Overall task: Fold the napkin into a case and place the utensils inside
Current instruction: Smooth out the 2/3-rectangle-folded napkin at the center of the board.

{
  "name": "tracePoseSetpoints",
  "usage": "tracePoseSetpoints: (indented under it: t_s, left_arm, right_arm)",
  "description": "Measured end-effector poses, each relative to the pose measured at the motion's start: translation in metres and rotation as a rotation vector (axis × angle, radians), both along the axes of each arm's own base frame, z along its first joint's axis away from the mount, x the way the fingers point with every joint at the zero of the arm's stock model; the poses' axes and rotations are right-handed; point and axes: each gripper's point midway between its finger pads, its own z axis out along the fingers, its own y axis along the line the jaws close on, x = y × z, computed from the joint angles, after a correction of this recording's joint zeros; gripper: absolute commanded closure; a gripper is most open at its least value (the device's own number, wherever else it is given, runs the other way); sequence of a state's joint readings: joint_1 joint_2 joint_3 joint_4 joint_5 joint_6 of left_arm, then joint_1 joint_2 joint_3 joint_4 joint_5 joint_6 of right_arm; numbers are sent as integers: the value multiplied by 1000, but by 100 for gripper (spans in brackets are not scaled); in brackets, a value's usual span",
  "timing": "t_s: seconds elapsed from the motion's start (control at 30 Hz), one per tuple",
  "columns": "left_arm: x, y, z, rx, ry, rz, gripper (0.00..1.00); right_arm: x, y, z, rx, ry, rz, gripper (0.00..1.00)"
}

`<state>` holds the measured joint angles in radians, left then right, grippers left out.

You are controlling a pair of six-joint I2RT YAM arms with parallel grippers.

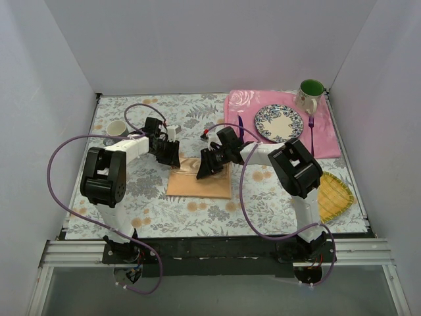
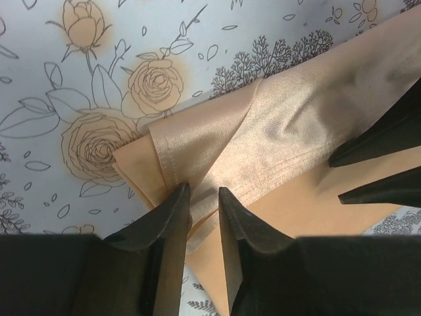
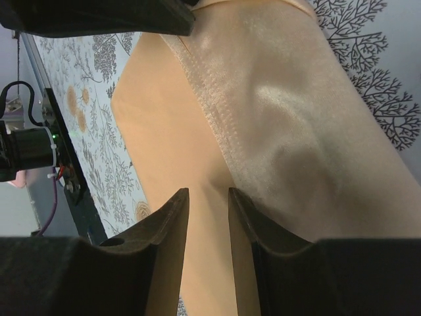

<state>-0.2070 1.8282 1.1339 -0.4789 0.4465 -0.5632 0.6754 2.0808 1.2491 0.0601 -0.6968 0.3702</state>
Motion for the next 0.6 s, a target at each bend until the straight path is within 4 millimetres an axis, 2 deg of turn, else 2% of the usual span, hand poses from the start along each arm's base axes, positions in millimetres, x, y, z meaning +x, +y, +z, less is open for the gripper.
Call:
tracePoseSetpoints:
  t_s: [0.2, 0.47, 0.6]
  left_arm:
    - [-9, 7, 4, -8, 58, 48, 69]
    - [-10, 11, 10, 10, 68, 62, 69]
    - [-8, 15, 9, 34, 56, 67, 74]
  right_arm:
    - [0, 1, 0, 6, 7, -12, 60]
    - [0, 0, -1, 7, 8, -14, 60]
    - [0, 1, -1, 7, 7, -15, 60]
